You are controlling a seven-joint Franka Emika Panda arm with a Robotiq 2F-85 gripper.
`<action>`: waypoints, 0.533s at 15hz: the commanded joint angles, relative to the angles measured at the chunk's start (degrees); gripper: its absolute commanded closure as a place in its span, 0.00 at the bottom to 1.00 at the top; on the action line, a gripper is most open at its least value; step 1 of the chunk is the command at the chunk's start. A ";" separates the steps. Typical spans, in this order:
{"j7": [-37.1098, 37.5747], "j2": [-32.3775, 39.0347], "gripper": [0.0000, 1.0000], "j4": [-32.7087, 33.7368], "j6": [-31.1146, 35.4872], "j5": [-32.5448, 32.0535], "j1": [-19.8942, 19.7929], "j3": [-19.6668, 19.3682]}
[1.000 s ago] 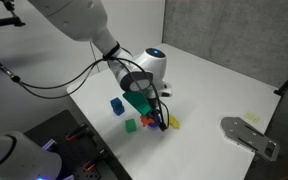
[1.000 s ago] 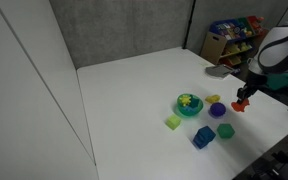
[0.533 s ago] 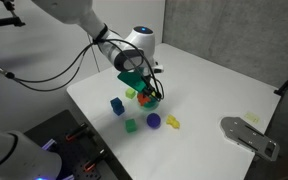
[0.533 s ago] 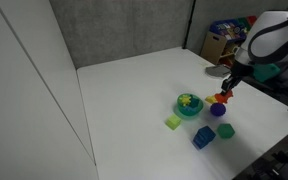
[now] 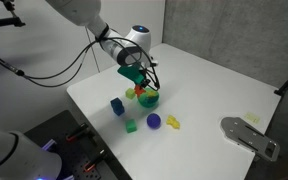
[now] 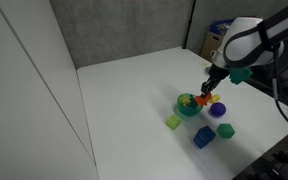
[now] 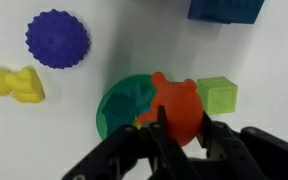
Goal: Put the orange thing into the bowl
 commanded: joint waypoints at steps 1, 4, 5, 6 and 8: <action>-0.34 6.49 0.91 6.38 -0.18 -0.46 0.10 0.36; -0.44 10.39 0.91 9.92 -0.55 -0.87 -0.06 0.58; -0.33 11.36 0.86 10.84 -0.70 -0.92 -0.10 0.63; -0.28 11.91 0.44 11.40 -0.82 -0.98 -0.12 0.68; -0.09 12.24 0.37 11.91 -0.99 -1.26 -0.13 0.59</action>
